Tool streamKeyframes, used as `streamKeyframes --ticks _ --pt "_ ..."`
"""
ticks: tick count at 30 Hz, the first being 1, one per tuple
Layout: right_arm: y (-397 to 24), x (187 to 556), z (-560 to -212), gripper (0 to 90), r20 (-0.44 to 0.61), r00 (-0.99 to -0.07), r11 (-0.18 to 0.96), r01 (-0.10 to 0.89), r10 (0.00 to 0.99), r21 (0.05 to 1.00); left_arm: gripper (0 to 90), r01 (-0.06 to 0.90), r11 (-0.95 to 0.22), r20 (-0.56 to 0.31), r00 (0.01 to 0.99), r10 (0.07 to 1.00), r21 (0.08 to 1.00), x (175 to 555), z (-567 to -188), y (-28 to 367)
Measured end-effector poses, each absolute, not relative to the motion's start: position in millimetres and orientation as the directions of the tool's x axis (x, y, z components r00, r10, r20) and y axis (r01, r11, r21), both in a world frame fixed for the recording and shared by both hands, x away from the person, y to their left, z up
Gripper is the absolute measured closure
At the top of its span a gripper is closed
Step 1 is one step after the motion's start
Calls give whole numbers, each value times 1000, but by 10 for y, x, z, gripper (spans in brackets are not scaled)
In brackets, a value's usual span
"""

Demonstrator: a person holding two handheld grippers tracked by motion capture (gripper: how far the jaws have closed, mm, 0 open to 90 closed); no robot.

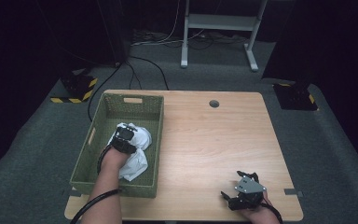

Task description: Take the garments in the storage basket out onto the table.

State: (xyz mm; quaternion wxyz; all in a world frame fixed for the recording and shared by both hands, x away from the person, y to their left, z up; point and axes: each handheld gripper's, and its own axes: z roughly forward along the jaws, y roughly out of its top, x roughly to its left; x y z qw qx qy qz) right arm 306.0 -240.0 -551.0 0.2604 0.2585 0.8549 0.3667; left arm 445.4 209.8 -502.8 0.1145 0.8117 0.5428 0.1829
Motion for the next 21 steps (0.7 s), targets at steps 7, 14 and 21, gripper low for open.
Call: streamKeyframes --ticks 7,14,21 --pt "-2409 3058 -5507 27 -250 -729 589 251 637 768 655 852 -319 148 283 948 415 4445 -4939 2145" --pt "-2414 3057 -5505 27 -250 -730 589 250 636 769 664 836 -241 89 227 970 493 4375 -4807 2240" --pt "-2410 3057 -5507 28 -251 -729 590 252 637 767 672 786 -217 73 215 974 578 4287 -4618 2292"
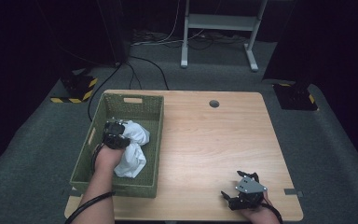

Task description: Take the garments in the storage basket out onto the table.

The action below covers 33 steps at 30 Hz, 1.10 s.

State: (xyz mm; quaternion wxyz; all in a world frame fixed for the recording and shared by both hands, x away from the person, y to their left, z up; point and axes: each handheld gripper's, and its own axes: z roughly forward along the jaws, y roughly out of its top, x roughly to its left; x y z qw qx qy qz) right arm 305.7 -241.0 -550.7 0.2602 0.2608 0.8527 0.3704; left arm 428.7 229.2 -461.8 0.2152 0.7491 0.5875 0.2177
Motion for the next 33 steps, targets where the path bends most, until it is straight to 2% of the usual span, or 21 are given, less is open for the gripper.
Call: streamKeyframes --ticks 10,33 --pt "-2412 3055 -5506 28 -254 -728 590 247 637 769 677 677 -183 40 221 974 713 4103 -4335 2311" --pt "-2410 3054 -5507 28 -256 -728 592 247 636 768 676 487 -132 3 256 967 863 3744 -4049 2250"
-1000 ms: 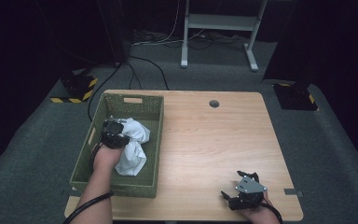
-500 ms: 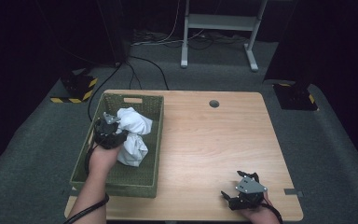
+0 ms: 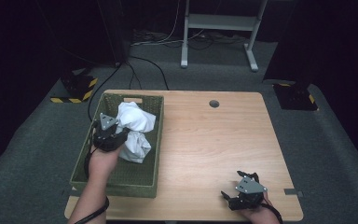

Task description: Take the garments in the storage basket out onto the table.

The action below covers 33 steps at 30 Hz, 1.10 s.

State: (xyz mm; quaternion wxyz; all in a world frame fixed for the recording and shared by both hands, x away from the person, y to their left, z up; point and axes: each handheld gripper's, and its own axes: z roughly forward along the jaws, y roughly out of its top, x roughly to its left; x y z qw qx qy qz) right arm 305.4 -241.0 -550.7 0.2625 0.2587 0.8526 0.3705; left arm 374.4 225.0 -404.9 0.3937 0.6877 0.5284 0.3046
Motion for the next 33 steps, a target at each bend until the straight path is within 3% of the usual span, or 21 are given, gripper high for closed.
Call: streamKeyframes --ticks 33 --pt "-2402 3047 -5509 28 -266 -731 600 238 629 764 674 194 17 -68 256 964 981 3261 -3676 2265"
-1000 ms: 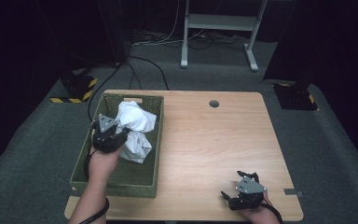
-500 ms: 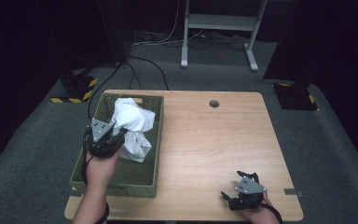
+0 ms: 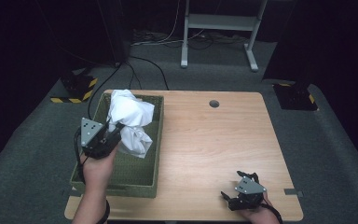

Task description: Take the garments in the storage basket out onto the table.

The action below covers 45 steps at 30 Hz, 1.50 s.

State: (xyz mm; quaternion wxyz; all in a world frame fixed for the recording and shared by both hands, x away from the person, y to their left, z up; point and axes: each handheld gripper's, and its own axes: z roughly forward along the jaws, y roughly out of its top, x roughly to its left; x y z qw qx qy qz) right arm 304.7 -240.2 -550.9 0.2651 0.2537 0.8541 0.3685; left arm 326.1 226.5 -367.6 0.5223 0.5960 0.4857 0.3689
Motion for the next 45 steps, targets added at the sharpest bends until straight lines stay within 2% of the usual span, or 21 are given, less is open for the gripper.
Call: streamKeyframes --ticks 10,21,45 --pt "-2398 3045 -5510 28 -267 -731 602 239 628 762 672 127 38 -71 272 960 991 3165 -3586 2219" --pt "-2397 3044 -5511 28 -269 -733 604 235 625 761 673 105 62 -90 290 953 993 3155 -3539 2150" --pt "-2411 3044 -5506 28 -256 -732 592 242 632 769 673 61 53 -72 360 930 997 3194 -3327 1781"
